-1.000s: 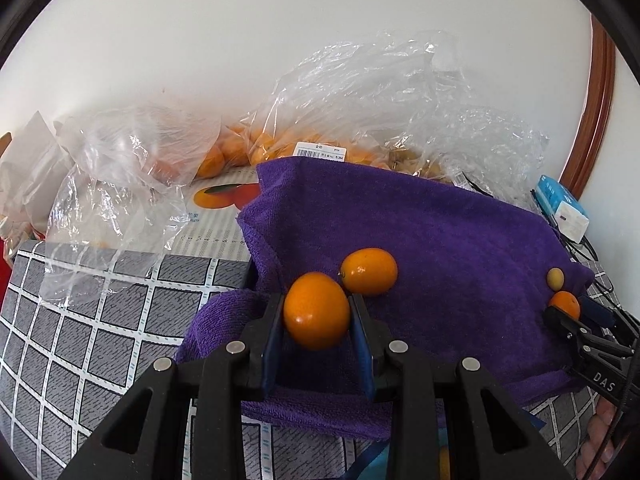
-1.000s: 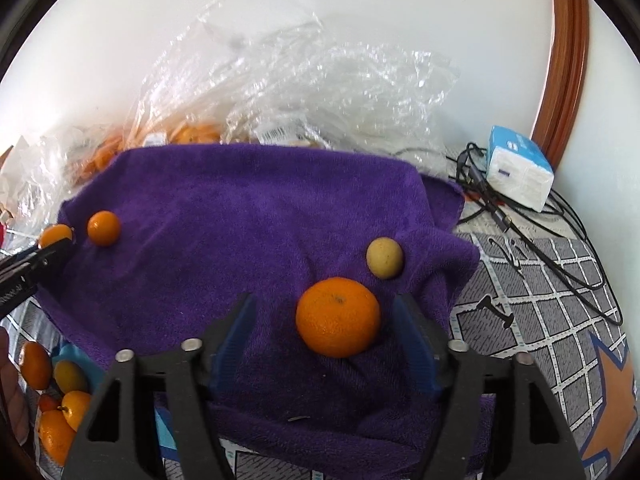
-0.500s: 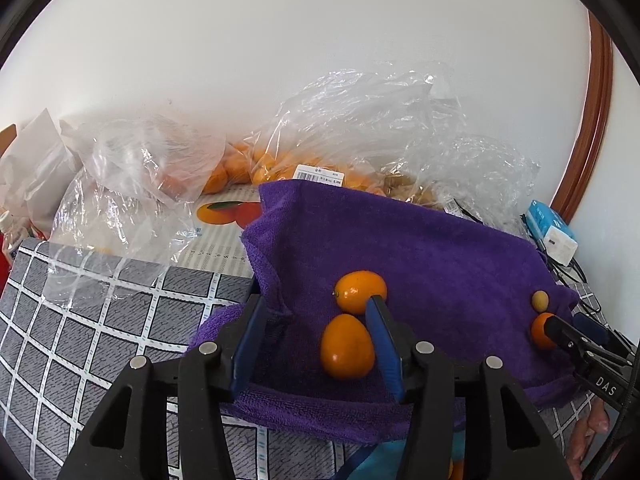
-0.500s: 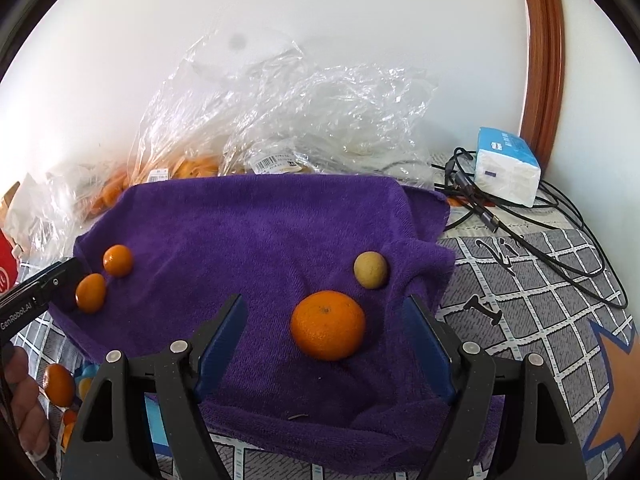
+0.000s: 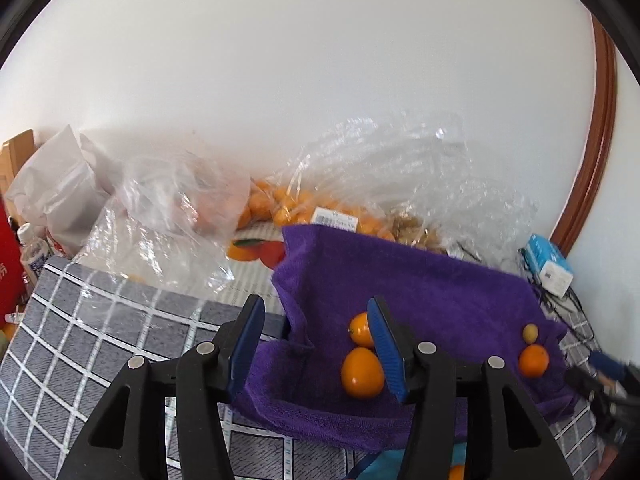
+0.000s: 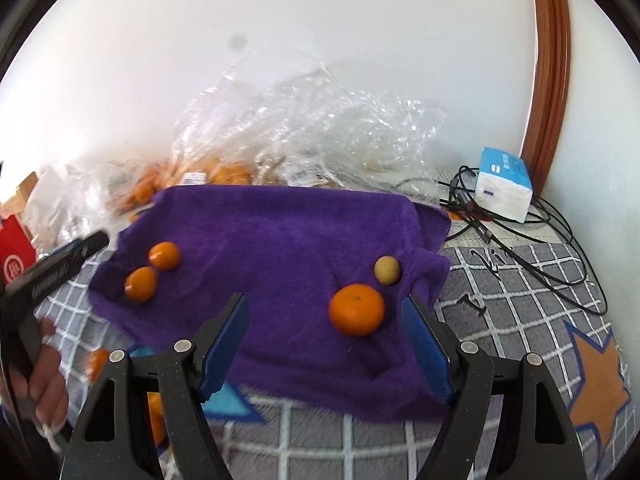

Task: Organize fruits
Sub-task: 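Open both tools to release the fruits onto the purple towel, then move the right tool to the fruit pile and grasp an orange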

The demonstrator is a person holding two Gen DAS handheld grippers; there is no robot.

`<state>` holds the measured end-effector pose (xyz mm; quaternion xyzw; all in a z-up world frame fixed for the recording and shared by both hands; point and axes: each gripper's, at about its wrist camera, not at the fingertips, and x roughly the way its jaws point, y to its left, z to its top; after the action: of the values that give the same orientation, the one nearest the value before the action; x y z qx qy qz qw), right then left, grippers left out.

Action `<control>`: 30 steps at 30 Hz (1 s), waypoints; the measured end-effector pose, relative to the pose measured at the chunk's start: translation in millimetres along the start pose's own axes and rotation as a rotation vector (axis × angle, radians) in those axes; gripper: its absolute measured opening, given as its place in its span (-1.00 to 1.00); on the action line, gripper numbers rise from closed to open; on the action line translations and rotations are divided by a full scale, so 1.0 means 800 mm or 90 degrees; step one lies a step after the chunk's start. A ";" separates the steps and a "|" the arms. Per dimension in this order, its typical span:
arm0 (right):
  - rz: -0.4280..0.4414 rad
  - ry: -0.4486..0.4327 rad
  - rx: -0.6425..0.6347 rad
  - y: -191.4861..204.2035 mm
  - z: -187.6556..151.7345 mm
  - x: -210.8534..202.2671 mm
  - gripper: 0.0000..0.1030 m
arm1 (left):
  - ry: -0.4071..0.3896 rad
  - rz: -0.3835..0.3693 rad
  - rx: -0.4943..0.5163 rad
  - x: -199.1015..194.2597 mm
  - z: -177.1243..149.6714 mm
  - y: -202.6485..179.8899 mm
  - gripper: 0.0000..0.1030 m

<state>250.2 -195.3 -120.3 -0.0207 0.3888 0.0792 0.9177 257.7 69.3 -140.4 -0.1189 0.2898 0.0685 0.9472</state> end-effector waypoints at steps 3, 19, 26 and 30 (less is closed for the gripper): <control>0.020 0.018 -0.002 0.012 -0.012 -0.018 0.42 | 0.001 -0.008 -0.014 -0.022 0.004 0.009 -0.01; 0.112 0.131 -0.026 0.083 -0.114 -0.004 -0.22 | 0.065 0.019 -0.048 -0.082 -0.106 0.102 0.11; 0.105 0.110 -0.011 0.068 -0.114 -0.011 -0.32 | 0.071 -0.002 -0.025 -0.084 -0.115 0.089 0.11; 0.067 0.098 -0.019 0.041 -0.116 -0.025 -0.32 | 0.078 -0.018 -0.031 -0.083 -0.116 0.091 0.11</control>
<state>165.3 -174.7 -170.0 -0.0200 0.4578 0.1315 0.8790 139.4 110.4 -191.3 -0.1501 0.3441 0.0545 0.9253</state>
